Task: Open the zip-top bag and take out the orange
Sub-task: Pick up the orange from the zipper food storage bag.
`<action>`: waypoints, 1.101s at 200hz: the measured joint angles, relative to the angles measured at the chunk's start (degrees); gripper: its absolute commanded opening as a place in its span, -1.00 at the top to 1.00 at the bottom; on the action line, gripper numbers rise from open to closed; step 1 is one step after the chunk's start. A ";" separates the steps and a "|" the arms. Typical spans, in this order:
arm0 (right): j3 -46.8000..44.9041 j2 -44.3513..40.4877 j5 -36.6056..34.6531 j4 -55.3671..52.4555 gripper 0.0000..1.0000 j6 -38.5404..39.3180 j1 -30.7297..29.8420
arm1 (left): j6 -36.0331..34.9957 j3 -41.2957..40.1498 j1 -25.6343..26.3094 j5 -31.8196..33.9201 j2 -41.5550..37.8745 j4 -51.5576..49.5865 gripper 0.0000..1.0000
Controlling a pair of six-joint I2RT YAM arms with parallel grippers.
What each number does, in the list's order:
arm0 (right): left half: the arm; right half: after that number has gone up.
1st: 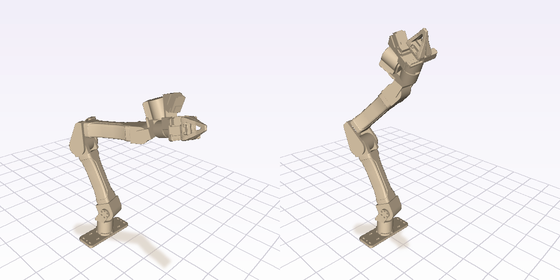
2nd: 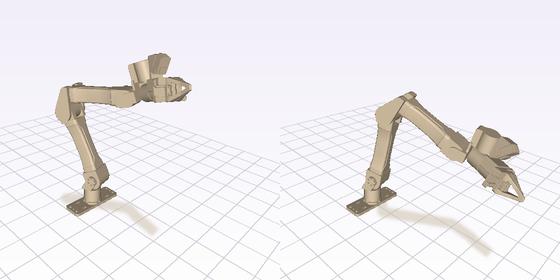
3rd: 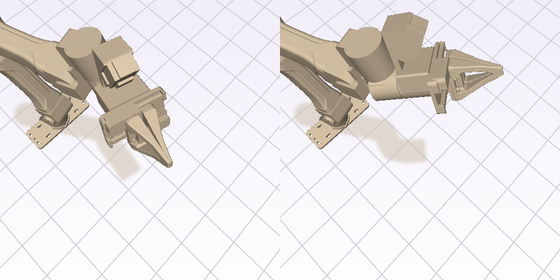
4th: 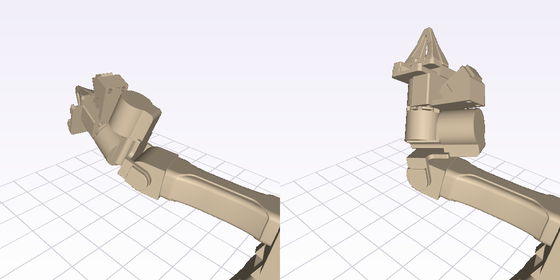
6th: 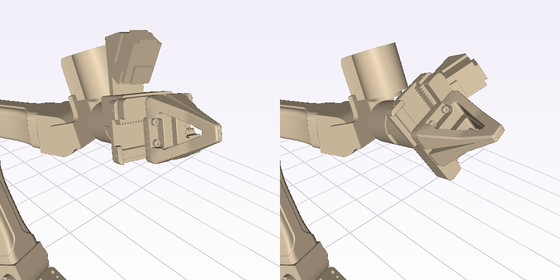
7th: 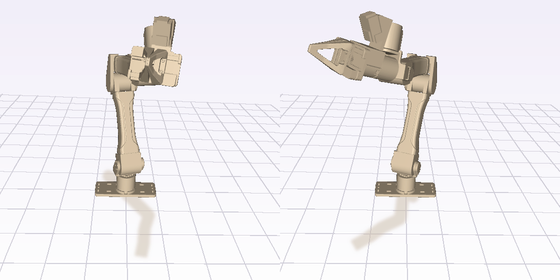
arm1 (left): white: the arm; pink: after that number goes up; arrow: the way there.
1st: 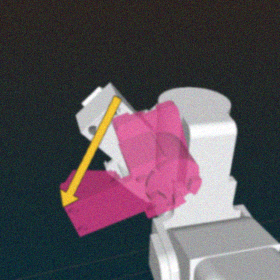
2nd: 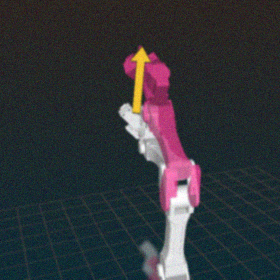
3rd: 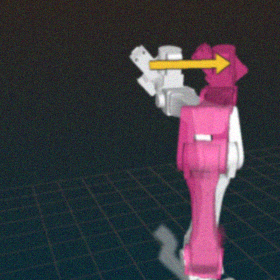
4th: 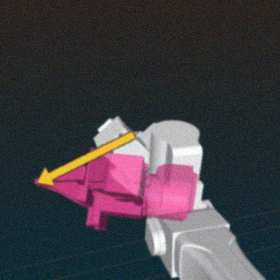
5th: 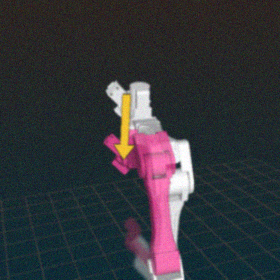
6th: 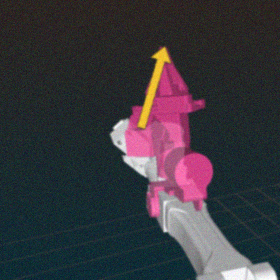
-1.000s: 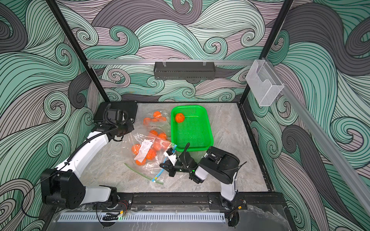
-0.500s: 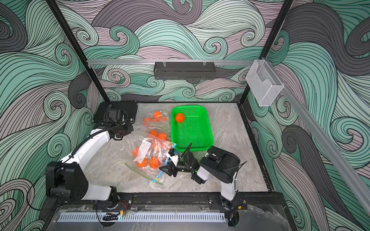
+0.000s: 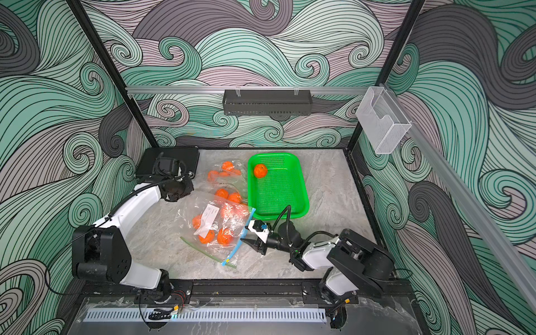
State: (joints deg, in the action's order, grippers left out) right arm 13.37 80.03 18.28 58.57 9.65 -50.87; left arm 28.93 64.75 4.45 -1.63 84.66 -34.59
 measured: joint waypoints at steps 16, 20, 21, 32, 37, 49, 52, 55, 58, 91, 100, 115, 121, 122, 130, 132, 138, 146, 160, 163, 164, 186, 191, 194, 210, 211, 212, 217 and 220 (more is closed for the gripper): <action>0.46 -0.09 -2.54 -3.76 0.37 2.16 0.00 | -0.04 0.00 -0.07 0.00 0.02 -0.22 1.00; 0.70 0.28 -2.95 -4.72 0.38 2.89 0.00 | -0.07 0.00 -0.17 0.00 0.02 -0.24 1.00; 0.74 0.33 -2.99 -4.87 0.38 2.89 0.00 | -0.07 0.00 -0.22 -0.02 0.04 -0.24 1.00; 1.60 1.70 -3.74 -6.97 0.37 3.87 0.00 | -0.07 0.02 -0.31 -0.07 0.20 -0.26 1.00; 2.03 2.51 -3.93 -7.52 0.38 4.22 0.00 | -0.07 0.02 -0.33 -0.09 0.28 -0.26 1.00; 3.15 4.87 -4.17 -8.37 0.37 4.87 0.00 | -0.07 0.02 -0.35 -0.13 0.50 -0.33 1.00; 3.45 5.46 -4.20 -8.55 0.37 4.94 0.00 | -0.07 0.02 -0.37 -0.15 0.52 -0.33 1.00; 3.72 5.92 -4.17 -8.81 0.37 5.09 0.00 | -0.07 0.02 -0.44 -0.17 0.55 -0.33 1.00; 4.09 6.56 -4.17 -8.98 0.37 5.16 0.00 | -0.07 0.02 -0.46 -0.20 0.63 -0.33 1.00; 8.63 10.69 -3.04 -10.29 0.33 6.43 -0.26 | -0.07 0.02 -0.66 -0.52 0.70 -0.37 1.00; 10.14 11.56 -2.60 -10.43 0.31 6.60 -0.42 | -0.07 0.02 -0.66 -0.57 0.70 -0.37 1.00; 12.52 13.51 -1.62 -10.34 0.26 6.97 -0.68 | -0.07 0.02 -0.70 -0.59 0.70 -0.39 1.00; 13.29 14.51 -1.25 -10.21 0.21 7.15 -0.79 | -0.07 0.02 -0.70 -0.61 0.70 -0.37 1.00; 13.35 14.60 -1.20 -10.19 0.20 7.19 -0.79 | -0.07 0.02 -0.70 -0.61 0.70 -0.37 1.00; 13.99 15.80 -0.70 -9.88 0.06 7.65 -1.05 | -0.07 0.02 -0.70 -0.63 0.70 -0.37 1.00; 14.16 16.15 -0.50 -9.92 0.02 7.37 -1.09 | -0.07 0.02 -0.70 -0.66 0.70 -0.39 1.00; 14.56 16.96 -0.11 -9.92 -0.07 7.80 -1.29 | -0.07 0.02 -0.70 -0.74 0.70 -0.37 1.00; 15.21 18.18 0.28 -10.10 -0.18 8.13 -1.64 | -0.07 0.02 -0.70 -0.83 0.72 -0.39 1.00; 16.41 19.74 1.05 -10.43 -0.35 9.35 -2.58 | -0.07 0.02 -0.70 -1.14 0.76 -0.39 1.00; 16.72 20.04 1.27 -10.43 -0.39 9.90 -2.84 | -0.07 0.02 -0.74 -1.18 0.76 -0.42 1.00; 16.81 20.11 1.36 -10.45 -0.40 9.81 -2.91 | -0.04 0.02 -0.74 -1.18 0.76 -0.42 1.00; 18.86 21.97 2.80 -10.45 -0.61 11.06 -4.61 | -0.07 0.02 -0.94 -1.42 0.76 -0.48 1.00; 19.34 22.27 2.93 -10.45 -0.65 11.72 -4.98 | -0.07 0.02 -0.96 -1.44 0.76 -0.52 1.00; 19.58 22.47 3.06 -10.54 -0.66 11.76 -5.27 | -0.07 0.02 -0.96 -1.46 0.76 -0.55 1.00; 21.22 23.69 3.21 -10.69 -0.73 13.18 -6.47 | -0.07 0.02 -0.96 -1.62 0.76 -0.59 1.00; 21.31 23.76 3.23 -10.69 -0.73 13.20 -6.54 | -0.07 0.02 -0.96 -1.62 0.76 -0.59 1.00; 21.46 23.93 3.23 -10.71 -0.74 13.14 -6.62 | -0.07 0.02 -0.96 -1.64 0.76 -0.59 1.00; 22.01 24.37 3.15 -10.78 -0.74 13.49 -6.95 | -0.07 0.02 -0.96 -1.66 0.76 -0.59 1.00; 22.38 24.76 3.15 -10.86 -0.75 13.60 -7.15 | -0.07 0.02 -0.98 -1.68 0.76 -0.59 1.00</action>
State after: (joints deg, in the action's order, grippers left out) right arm 35.75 104.79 21.43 47.70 23.24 -58.02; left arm 28.86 64.77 3.46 -3.31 85.43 -35.18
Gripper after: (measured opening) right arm 0.865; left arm 0.047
